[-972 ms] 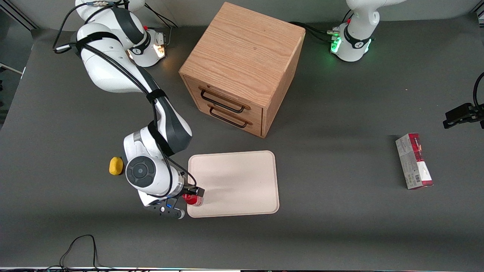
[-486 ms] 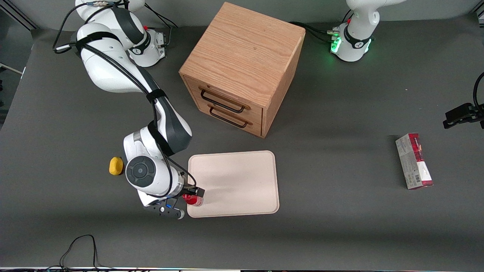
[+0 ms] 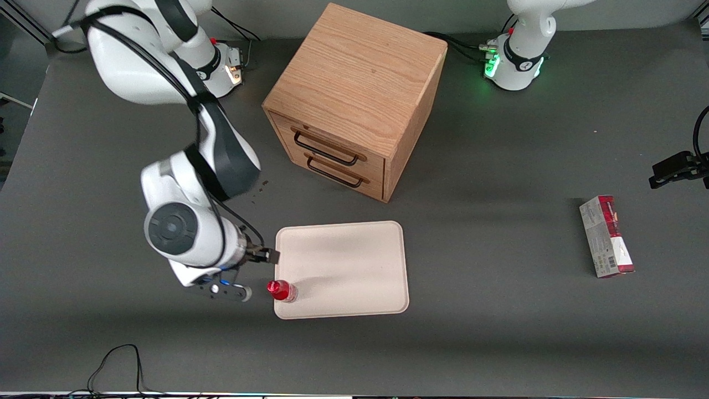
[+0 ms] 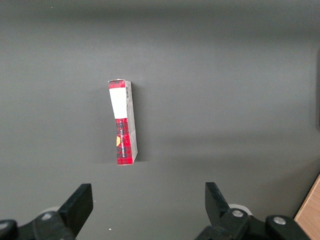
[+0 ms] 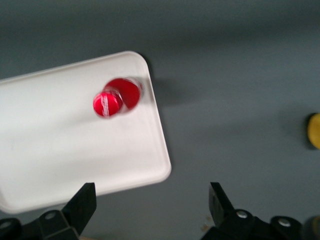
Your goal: Place coke bottle on tray
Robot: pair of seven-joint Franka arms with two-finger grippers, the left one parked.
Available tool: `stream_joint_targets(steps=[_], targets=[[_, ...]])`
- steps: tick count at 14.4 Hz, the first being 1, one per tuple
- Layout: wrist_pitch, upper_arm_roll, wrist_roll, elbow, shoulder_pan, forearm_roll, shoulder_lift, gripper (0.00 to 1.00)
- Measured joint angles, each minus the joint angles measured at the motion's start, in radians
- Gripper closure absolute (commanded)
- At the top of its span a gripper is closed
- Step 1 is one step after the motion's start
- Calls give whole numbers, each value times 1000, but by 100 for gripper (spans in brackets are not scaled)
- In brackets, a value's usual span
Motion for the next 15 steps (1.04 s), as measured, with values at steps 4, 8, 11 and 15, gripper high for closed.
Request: stream_joint_targets(steps=[4, 8, 11, 15], targets=[[3, -13, -223, -341, -108, 56, -312, 0], [52, -106, -404, -631, -144, 71, -558, 0], [66, -176, -496, -762, -137, 73, -688, 0], [3, -194, -499, -739, -141, 75, -735, 0]])
